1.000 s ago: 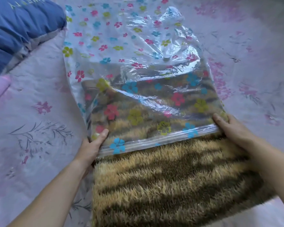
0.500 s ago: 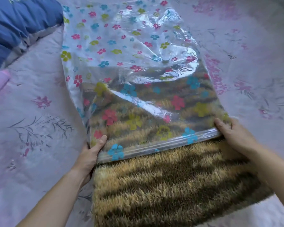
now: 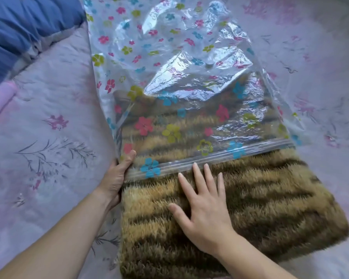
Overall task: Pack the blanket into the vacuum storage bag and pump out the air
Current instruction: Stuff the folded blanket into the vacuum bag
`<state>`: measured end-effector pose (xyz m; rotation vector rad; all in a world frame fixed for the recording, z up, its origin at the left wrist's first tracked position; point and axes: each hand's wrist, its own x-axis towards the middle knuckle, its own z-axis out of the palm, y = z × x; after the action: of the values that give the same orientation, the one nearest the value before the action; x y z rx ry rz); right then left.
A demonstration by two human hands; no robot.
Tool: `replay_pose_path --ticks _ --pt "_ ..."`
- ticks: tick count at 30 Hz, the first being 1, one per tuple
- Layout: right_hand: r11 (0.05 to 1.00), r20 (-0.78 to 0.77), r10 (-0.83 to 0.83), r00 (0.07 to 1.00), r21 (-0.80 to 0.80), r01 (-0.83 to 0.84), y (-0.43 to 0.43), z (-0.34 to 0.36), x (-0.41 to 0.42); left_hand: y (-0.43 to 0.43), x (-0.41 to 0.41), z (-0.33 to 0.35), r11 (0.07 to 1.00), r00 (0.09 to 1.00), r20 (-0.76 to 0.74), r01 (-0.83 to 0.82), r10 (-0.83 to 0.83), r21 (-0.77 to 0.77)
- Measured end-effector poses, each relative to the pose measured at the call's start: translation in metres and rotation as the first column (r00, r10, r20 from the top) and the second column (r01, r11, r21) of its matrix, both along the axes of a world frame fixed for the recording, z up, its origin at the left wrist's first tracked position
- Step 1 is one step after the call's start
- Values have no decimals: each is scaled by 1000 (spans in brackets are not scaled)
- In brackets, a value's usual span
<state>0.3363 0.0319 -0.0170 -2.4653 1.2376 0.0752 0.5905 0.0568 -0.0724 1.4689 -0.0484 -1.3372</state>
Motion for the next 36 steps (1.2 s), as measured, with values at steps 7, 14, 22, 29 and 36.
replay_pose_path --ticks 7,14,22,29,36 --pt "944 61 326 943 -64 -323 45 -8 8 7 4 -4 998 973 -231 12 -25 -58" --pt "911 -116 392 913 -91 -403 54 -31 29 9 4 -10 992 982 -178 33 -54 -122" --pt "922 -2 301 954 -256 -292 14 -40 48 17 3 -14 987 998 -64 0 -11 -163" --pt "951 59 221 973 -236 -202 6 -31 53 11 3 -16 996 1000 -26 -16 14 -86" --pt "944 92 273 958 -219 -248 80 -36 -2 17 0 -16 994 999 -47 2 -7 -109"
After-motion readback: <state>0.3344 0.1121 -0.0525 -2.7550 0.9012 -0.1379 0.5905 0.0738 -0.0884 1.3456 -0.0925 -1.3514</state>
